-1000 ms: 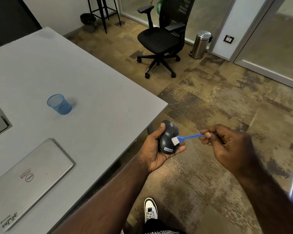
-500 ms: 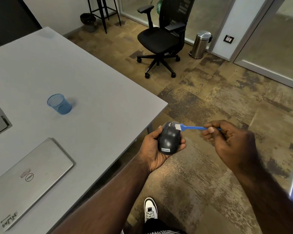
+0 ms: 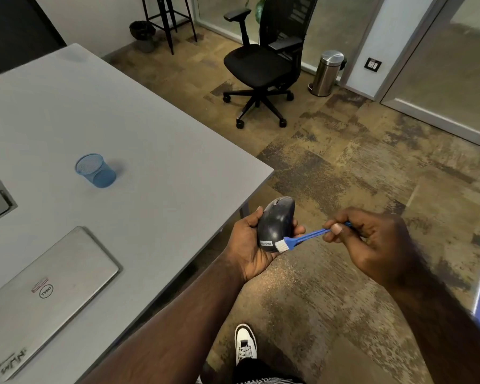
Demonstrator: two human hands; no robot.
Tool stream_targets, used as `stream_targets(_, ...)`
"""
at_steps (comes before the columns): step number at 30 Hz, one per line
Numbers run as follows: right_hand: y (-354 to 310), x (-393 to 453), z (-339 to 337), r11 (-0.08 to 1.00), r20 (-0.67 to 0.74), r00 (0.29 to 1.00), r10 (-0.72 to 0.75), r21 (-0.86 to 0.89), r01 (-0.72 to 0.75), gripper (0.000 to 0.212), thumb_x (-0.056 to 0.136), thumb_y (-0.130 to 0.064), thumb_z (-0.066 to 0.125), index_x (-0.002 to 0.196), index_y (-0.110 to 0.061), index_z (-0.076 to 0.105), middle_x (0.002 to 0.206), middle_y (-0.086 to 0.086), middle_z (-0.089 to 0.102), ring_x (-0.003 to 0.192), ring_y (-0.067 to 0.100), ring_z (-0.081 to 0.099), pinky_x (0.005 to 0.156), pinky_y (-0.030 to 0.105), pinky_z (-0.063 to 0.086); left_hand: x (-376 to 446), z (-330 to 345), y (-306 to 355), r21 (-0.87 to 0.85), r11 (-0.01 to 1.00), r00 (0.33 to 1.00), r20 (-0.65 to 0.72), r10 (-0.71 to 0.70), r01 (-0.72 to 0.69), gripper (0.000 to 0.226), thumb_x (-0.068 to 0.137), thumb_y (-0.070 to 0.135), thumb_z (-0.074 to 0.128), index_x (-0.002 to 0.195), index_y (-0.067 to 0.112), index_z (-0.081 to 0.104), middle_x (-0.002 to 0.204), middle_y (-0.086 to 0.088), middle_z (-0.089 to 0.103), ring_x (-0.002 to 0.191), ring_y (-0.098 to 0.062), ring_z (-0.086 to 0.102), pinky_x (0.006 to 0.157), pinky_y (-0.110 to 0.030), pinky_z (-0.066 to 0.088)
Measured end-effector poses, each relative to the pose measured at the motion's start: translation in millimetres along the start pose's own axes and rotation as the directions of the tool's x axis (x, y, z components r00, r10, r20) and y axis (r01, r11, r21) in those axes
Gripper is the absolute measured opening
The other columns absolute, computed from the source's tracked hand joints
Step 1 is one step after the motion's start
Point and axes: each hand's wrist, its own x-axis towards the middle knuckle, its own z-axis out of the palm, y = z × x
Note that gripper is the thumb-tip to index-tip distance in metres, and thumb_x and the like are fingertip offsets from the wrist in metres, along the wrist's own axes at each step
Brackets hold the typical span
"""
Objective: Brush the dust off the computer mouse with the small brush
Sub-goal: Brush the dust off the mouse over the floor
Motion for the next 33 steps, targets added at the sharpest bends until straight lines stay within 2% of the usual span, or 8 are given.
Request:
stream_targets(5, 2.5, 3.1, 1.9, 0.999, -0.199, 0.980, 0.022, -0.030, -0.029, 0.024, 0.094, 0.001, 0.059, 0.104, -0.017, 0.069, 0.084, -0.016, 0.070, 0.078, 0.000, 0.073, 0.066, 0.026, 0.062, -2.3, -0.2, 2.2, 0.006, 1.000, 1.000, 0.007, -0.025, 0.025, 0.061, 0.101, 0.036, 0.033, 0.102, -0.013, 0.069, 0.094, -0.034, 0.067, 0.090, -0.047, 0.068, 0.082, -0.058, 0.056)
stream_targets(9, 1.9, -0.2, 0.6, 0.999, -0.066, 0.997, -0.044, 0.017, 0.045, 0.020, 0.089, -0.001, 0.060, 0.098, -0.014, 0.072, 0.082, -0.012, 0.073, 0.075, -0.001, 0.073, 0.063, 0.027, 0.061, -2.5, -2.9, 3.4, -0.018, 1.000, 0.999, -0.049, 0.017, -0.018, 0.046, 0.101, 0.031, 0.037, 0.117, -0.005, 0.061, 0.102, -0.034, 0.068, 0.092, -0.053, 0.066, 0.077, -0.064, 0.054)
stream_targets(11, 2.4, 0.7, 2.1, 0.999, -0.096, 0.995, -0.037, 0.013, 0.038, 0.019, 0.091, -0.001, 0.060, 0.099, -0.015, 0.071, 0.082, -0.012, 0.073, 0.076, -0.001, 0.073, 0.065, 0.025, 0.061, -2.9, -2.5, 2.9, -0.002, 1.000, 0.999, -0.045, 0.004, -0.004, 0.045, 0.100, 0.032, 0.036, 0.117, -0.005, 0.056, 0.099, -0.033, 0.069, 0.091, -0.051, 0.067, 0.079, -0.062, 0.055)
stream_targets(15, 3.9, 6.3, 4.4, 0.998, -0.251, 0.968, 0.009, -0.064, -0.026, 0.018, 0.095, -0.004, 0.057, 0.105, -0.008, 0.071, 0.082, -0.012, 0.070, 0.079, 0.002, 0.073, 0.067, 0.023, 0.061, -4.2, -1.9, 0.6, 0.041, 0.998, 0.999, -0.015, -0.047, 0.048, 0.060, 0.100, 0.034, 0.029, 0.104, -0.010, 0.069, 0.085, -0.028, 0.068, 0.088, -0.043, 0.069, 0.090, -0.056, 0.052)
stream_targets(20, 1.7, 3.7, 2.8, 0.999, -0.125, 0.992, -0.016, 0.046, 0.022, 0.019, 0.094, -0.013, 0.056, 0.105, -0.021, 0.070, 0.086, -0.015, 0.072, 0.076, 0.002, 0.074, 0.065, 0.026, 0.061, -6.1, 0.5, 3.8, 0.060, 0.998, 0.999, -0.031, -0.014, 0.016, 0.049, 0.100, 0.032, 0.036, 0.116, -0.008, 0.060, 0.096, -0.034, 0.067, 0.087, -0.046, 0.068, 0.083, -0.057, 0.055)
stream_targets(25, 9.2, 12.1, -0.6, 0.993, -0.284, 0.953, 0.110, -0.011, -0.118, 0.019, 0.097, -0.020, 0.054, 0.110, -0.025, 0.067, 0.083, -0.018, 0.070, 0.073, 0.004, 0.074, 0.066, 0.032, 0.063, -8.5, 3.5, 1.9, 0.055, 0.996, 0.998, -0.023, -0.063, 0.064, 0.052, 0.099, 0.035, 0.037, 0.119, -0.008, 0.057, 0.095, -0.033, 0.065, 0.087, -0.046, 0.067, 0.083, -0.057, 0.054)
stream_targets(29, 0.2, 14.9, -3.8, 0.996, -0.139, 0.986, 0.092, 0.032, -0.088, 0.021, 0.094, -0.025, 0.053, 0.105, -0.035, 0.068, 0.082, -0.016, 0.073, 0.072, 0.002, 0.073, 0.064, 0.019, 0.059, -6.3, 3.2, 1.5, 0.107, 0.993, 0.998, -0.037, -0.049, 0.053, 0.052, 0.098, 0.036, 0.037, 0.119, -0.007, 0.055, 0.100, -0.036, 0.064, 0.086, -0.047, 0.067, 0.080, -0.057, 0.054)
stream_targets(33, 4.0, 20.1, -9.0, 0.990, -0.191, 0.972, 0.137, -0.012, -0.142, 0.019, 0.094, -0.012, 0.057, 0.098, -0.026, 0.069, 0.073, -0.012, 0.071, 0.069, 0.004, 0.073, 0.065, 0.029, 0.062, -5.1, -0.6, 0.5, 0.150, 0.987, 0.997, -0.050, -0.051, 0.058, 0.051, 0.097, 0.037, 0.037, 0.117, -0.005, 0.058, 0.097, -0.035, 0.066, 0.082, -0.047, 0.068, 0.079, -0.057, 0.054)
